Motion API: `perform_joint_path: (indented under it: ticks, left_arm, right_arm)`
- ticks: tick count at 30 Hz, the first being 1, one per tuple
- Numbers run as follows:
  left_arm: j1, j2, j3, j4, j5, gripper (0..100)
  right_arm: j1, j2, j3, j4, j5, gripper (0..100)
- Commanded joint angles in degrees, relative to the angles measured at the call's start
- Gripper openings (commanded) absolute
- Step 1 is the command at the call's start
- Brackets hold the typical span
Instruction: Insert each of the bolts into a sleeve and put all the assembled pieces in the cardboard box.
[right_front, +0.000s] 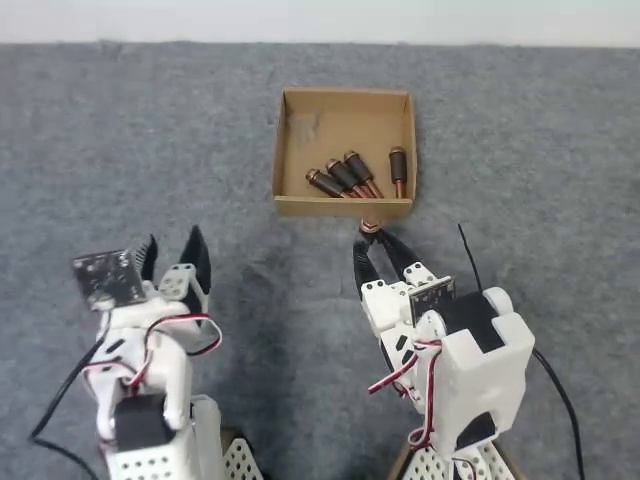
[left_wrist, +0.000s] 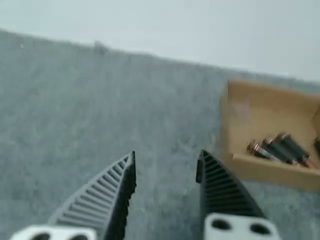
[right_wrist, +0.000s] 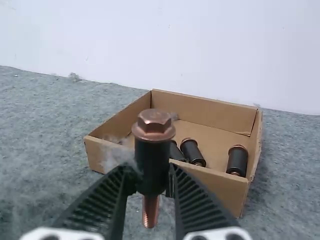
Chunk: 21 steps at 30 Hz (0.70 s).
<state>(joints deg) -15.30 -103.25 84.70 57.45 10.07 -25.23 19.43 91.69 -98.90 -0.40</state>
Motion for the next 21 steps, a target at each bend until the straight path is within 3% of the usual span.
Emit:
perform_joint_path:
  ticks: [1,4,13,21]
  left_arm:
    - [0.1,-1.1,3.4,-0.5,-0.4,10]
    - [0.6,-1.1,6.5,-0.6,-0.4,1]
    - [0.4,-0.7,11.8,0.4,-0.5,2]
    - [0.3,-0.9,11.8,1.3,-0.5,2]
  right_arm:
    - [0.5,0.0,0.3,-1.3,-0.4,0.7]
    - [0.5,0.0,0.3,-1.3,-0.4,0.7]
    - [1.2,-0.3,-2.0,-1.5,-0.4,0.7]
    - [7.9,-0.4,-14.6,-0.9,-0.4,0.7]
